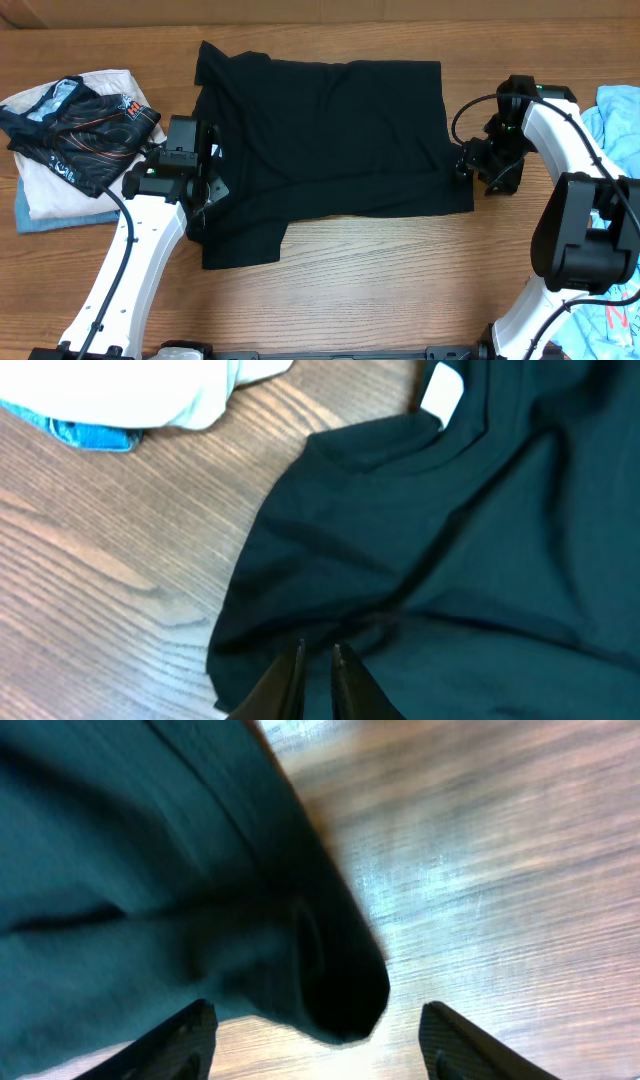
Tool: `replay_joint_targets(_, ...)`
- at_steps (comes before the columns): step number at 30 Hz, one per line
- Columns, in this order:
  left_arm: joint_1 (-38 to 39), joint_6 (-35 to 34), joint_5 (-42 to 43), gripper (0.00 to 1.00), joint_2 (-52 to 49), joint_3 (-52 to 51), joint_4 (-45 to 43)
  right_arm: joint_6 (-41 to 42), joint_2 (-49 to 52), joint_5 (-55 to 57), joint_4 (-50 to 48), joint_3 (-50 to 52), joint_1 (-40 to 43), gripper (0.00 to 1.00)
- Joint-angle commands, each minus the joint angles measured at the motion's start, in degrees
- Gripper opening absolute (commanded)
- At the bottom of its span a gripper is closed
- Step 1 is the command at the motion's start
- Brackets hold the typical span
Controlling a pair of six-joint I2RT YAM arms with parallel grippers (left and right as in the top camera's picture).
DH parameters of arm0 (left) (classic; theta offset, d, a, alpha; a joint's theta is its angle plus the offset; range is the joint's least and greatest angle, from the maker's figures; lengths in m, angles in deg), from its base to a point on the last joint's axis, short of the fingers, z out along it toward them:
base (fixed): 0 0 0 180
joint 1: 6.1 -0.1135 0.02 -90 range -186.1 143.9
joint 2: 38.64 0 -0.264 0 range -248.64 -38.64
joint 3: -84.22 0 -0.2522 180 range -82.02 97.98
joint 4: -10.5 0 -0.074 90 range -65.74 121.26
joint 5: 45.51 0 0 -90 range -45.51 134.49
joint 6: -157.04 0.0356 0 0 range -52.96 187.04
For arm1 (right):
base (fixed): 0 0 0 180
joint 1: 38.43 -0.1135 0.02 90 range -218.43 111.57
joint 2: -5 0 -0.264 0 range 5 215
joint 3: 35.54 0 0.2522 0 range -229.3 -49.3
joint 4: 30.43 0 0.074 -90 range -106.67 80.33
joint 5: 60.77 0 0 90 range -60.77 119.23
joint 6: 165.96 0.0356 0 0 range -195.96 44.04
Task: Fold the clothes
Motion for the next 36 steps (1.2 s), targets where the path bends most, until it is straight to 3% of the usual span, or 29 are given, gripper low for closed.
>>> replay_joint_targets(1,-0.2,0.6,-0.2,0.14,0.3,-0.2,0.1,-3.1,0.0,-1.5,1.2,0.5,-0.2,0.66)
replay_joint_targets(6,-0.2,0.6,-0.2,0.15,0.3,-0.2,-0.6,-4.4,0.0,-1.6,0.1,2.7,-0.2,0.54)
replay_joint_targets(12,-0.2,0.6,-0.2,0.15,0.3,-0.2,-0.5,-5.5,0.0,-1.7,-5.1,6.7,-0.2,0.53)
replay_joint_targets(16,-0.2,0.6,-0.2,0.15,0.3,-0.2,-0.6,-5.4,0.0,-1.7,-7.3,7.2,-0.2,0.46)
replay_joint_targets(20,-0.2,0.6,-0.2,0.15,0.3,-0.2,-0.7,-5.2,0.0,-1.7,-7.4,7.1,-0.2,0.44)
replay_joint_targets(27,-0.2,0.6,-0.2,0.16,0.3,-0.2,-0.9,-4.1,-0.6,-1.6,-5.1,5.7,-0.2,0.23)
replay_joint_targets(36,-0.2,0.6,-0.2,0.16,0.3,-0.2,-0.9,-4.1,-1.5,-1.6,-2.9,5.1,-0.2,0.15)
